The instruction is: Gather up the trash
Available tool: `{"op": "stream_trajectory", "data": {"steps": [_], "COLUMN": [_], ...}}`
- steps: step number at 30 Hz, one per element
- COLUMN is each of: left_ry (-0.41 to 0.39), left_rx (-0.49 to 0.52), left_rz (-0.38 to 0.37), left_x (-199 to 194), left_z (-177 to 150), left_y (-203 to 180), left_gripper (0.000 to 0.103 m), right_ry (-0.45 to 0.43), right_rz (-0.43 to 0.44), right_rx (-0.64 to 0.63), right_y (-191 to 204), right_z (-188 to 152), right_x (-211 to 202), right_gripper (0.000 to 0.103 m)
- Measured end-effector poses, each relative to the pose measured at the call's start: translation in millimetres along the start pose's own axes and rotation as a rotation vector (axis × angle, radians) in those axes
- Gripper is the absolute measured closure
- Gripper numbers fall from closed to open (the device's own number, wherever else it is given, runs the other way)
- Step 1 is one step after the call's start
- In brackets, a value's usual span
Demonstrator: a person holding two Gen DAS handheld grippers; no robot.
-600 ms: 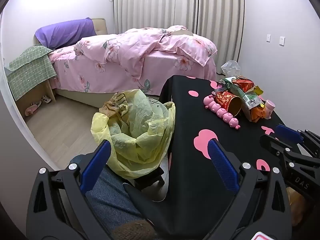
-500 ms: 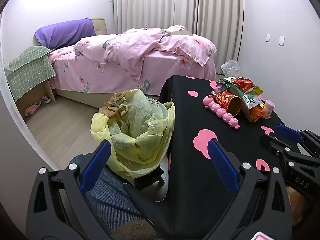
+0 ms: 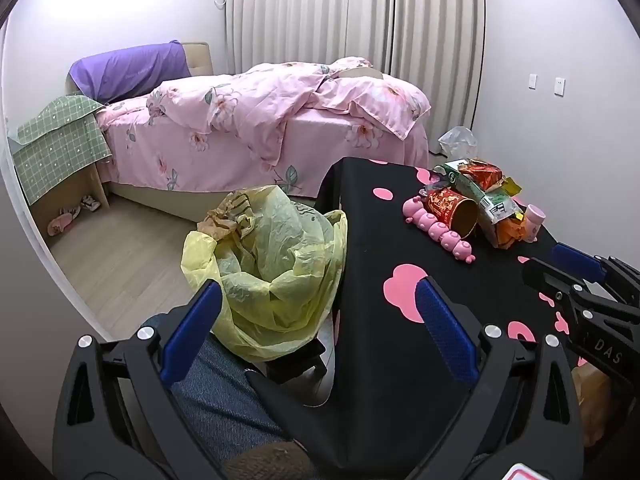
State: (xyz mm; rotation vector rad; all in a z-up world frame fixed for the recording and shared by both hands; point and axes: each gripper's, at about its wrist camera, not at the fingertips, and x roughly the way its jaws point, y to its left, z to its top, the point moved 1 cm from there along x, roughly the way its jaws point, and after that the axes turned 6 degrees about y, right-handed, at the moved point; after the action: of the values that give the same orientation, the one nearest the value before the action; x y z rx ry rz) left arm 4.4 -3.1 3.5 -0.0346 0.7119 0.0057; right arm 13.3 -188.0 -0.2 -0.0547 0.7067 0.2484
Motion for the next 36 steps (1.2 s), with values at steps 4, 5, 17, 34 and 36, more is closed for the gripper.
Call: {"op": "stream_trajectory", "data": {"steps": [4,5,17,34,36], "left_ry": [-0.001,-0.003,-0.005,-0.004,-0.004], "left_rx": [0.000,0.000,0.000,-0.002,-0.003], "left_rz": [0.001,0.001,-0.001,-0.002,-0.002], "left_x": [1.2,0.8,1.3,2.8,2.7], "left_z": [0.1,-0.8,-1.8,-4.2,-4.1], "left_y": [-0.1,0.3,1.1,3.1,3.1], "left_gripper": [0.010,0.010,0.010,0.010,0.010], "right_ry": [0.003,0.000,0.002,0.004,0.004], "right_rz": [0.001,0.001,0.002,0.004,0.004], "right_rx": [0.002,0.001,0.005,0.006,0.007], "right_y": [0.6,0.2,-0.5,-1.2,-1.2], "right_z": [-0.6,-0.8,0.2,0.2,0.3], "right_x": [0.2,0.0,-0.4,0.6,0.8], "right_gripper": [0.051,0.051,0.051,0.051,0.051]}}
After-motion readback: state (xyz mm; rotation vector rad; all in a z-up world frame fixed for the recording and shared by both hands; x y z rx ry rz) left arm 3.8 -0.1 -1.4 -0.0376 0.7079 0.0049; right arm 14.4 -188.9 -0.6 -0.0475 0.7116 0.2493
